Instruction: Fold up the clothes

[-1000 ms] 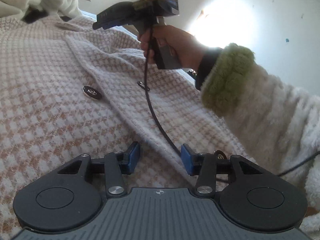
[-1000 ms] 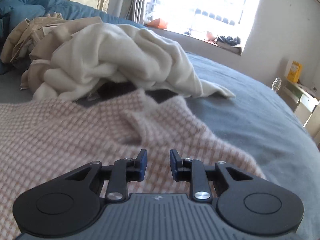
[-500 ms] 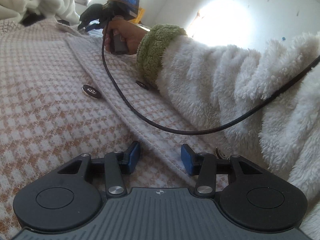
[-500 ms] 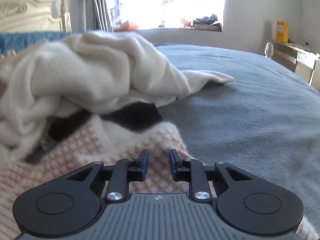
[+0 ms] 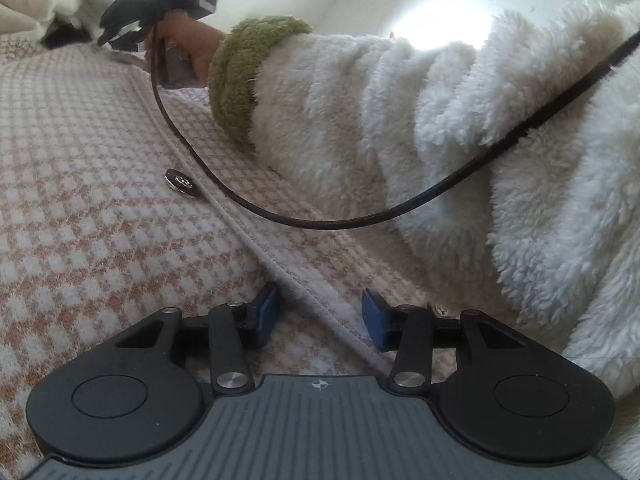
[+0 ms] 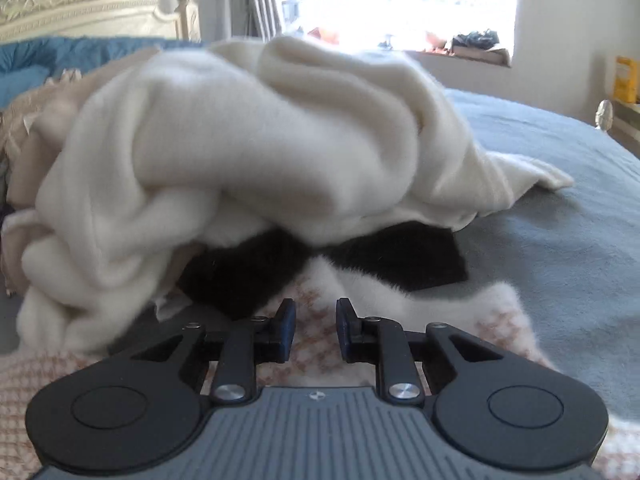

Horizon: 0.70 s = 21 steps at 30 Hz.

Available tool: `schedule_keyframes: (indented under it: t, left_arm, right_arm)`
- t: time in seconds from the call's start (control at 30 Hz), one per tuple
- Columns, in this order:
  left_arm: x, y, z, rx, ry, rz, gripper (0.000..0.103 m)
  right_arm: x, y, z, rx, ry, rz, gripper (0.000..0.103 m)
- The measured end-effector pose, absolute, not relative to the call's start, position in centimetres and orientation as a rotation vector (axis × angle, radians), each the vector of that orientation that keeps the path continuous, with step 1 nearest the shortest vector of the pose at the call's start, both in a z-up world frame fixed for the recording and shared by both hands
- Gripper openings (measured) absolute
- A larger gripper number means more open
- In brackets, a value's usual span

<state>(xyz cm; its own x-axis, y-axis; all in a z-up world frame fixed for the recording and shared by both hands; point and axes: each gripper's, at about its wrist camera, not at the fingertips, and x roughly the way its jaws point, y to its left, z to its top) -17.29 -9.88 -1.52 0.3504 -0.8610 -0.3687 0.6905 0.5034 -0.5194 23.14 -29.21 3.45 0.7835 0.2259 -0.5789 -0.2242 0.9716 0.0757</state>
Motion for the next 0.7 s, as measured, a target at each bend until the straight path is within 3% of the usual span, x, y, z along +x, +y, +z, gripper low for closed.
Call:
schedule_keyframes:
  t: [0.4, 0.7]
  left_arm:
    - [-17.2, -8.8, -1.6, -0.331, 0.651, -1.037, 0.047]
    - [-17.6, -9.4, -0.2, -0.266, 0.698, -0.984, 0.047]
  right_arm:
    - [-0.6, -40.9, 15.8, -0.041, 0.589, 0.153, 0.03]
    - [-17.2, -42.9, 9.0, 0.024, 0.731, 0.164, 0.03]
